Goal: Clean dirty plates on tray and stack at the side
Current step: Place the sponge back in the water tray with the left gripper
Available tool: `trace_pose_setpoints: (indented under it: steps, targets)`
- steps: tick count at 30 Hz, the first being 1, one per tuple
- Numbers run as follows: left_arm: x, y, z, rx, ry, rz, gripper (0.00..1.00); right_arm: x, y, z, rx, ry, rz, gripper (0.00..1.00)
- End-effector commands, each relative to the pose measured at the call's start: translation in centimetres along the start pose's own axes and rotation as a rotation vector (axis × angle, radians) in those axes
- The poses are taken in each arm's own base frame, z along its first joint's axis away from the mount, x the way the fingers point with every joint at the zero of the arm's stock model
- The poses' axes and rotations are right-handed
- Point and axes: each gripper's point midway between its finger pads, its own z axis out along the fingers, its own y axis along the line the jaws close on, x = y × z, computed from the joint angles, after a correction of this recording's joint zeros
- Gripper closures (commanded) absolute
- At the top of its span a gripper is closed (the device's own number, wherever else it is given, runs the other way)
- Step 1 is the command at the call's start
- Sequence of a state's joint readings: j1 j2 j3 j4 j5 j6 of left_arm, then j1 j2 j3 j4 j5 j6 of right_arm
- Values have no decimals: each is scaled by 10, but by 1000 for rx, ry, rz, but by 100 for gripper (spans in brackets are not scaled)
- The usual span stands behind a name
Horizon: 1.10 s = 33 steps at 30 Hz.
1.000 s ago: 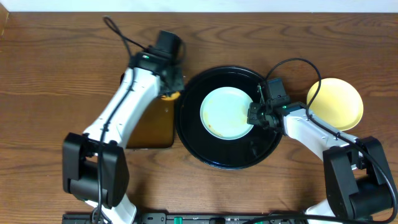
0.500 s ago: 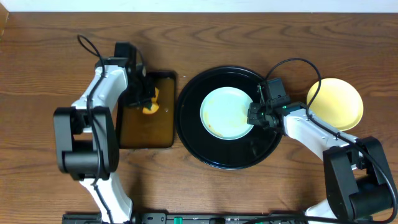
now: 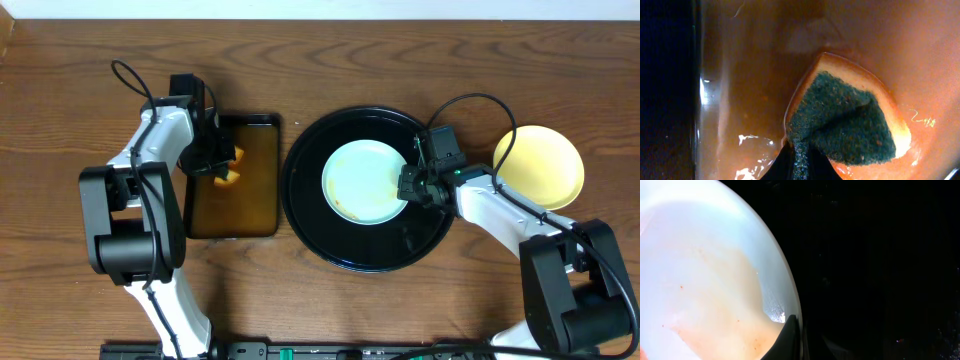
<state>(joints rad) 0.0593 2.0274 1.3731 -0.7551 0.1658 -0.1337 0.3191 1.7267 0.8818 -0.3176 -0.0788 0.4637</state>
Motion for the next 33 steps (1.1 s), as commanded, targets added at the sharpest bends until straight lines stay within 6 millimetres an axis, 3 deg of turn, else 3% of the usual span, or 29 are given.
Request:
trace_pose_setpoints:
  steps: [1,5,9,15,21,24,26,28,33]
  targets:
    - [-9,-11,-24,-33,-79,89,93,10,-7,5,33,29,-10,99]
    - [-10,-33,-42,-15,-134,144,93,9,-7,5,32,28,-10,99]
    - [-2,-41,-32,-22,-109,170,93,10,-7,5,32,28,-10,99]
    - [10,-25,-7,-105,-53,167,93,10,-7,5,33,29,-10,99]
    - [13,-22,3,-116,-25,154,92,10,-7,5,33,29,-10,99]
    - [15,-22,4,-114,-16,147,79,10,-7,5,32,28,-10,99]
    - [17,-25,0,-99,-15,143,74,9,-7,5,32,27,-10,95]
    - [17,-27,-9,-88,-23,144,75,9,-6,5,31,25,-10,85]
    - [12,-34,-55,-58,-120,106,72,8,-9,6,30,28,0,85]
